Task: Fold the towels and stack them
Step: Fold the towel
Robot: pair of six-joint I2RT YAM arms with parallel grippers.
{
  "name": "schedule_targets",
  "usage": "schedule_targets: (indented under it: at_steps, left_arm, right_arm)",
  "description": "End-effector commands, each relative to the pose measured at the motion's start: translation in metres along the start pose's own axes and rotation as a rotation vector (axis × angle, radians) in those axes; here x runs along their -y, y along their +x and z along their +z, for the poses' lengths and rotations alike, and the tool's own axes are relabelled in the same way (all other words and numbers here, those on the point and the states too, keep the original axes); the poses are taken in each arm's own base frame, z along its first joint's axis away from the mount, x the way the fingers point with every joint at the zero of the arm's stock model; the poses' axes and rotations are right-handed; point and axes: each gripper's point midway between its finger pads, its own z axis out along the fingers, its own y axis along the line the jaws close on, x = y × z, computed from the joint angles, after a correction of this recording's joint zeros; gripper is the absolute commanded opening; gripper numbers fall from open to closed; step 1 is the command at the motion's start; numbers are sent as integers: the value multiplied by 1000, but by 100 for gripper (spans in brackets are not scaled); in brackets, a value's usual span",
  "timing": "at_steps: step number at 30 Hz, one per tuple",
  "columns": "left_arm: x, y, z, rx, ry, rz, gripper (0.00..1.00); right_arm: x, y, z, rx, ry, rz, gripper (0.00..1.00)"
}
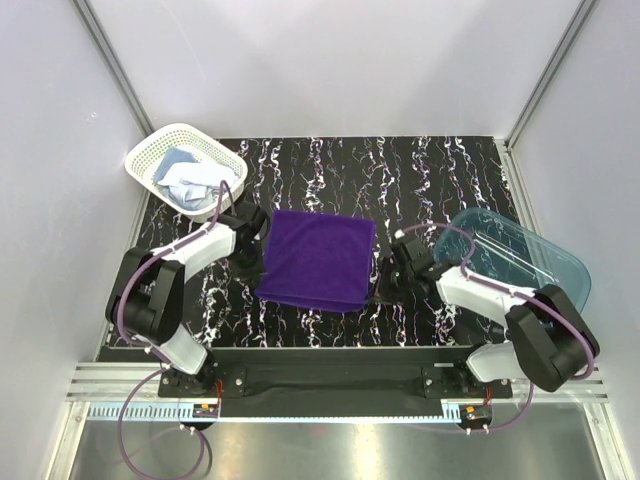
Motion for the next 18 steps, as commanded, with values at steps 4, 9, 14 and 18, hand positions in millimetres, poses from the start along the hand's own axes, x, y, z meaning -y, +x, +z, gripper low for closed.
schedule_targets:
  at_steps: [4, 9, 14, 18]
  left_arm:
    - [-7, -6, 5, 21, -34, 11, 0]
    - [-19, -1, 5, 14, -89, 14, 0]
    - [-21, -13, -10, 39, -123, 25, 27]
    - [-7, -42, -34, 111, -96, 35, 34]
  right_arm:
    - [0, 17, 15, -41, -48, 31, 0]
    - [3, 19, 13, -31, -55, 36, 9]
    - [6, 22, 1, -22, -38, 32, 31]
    - [-14, 6, -17, 24, -61, -2, 32]
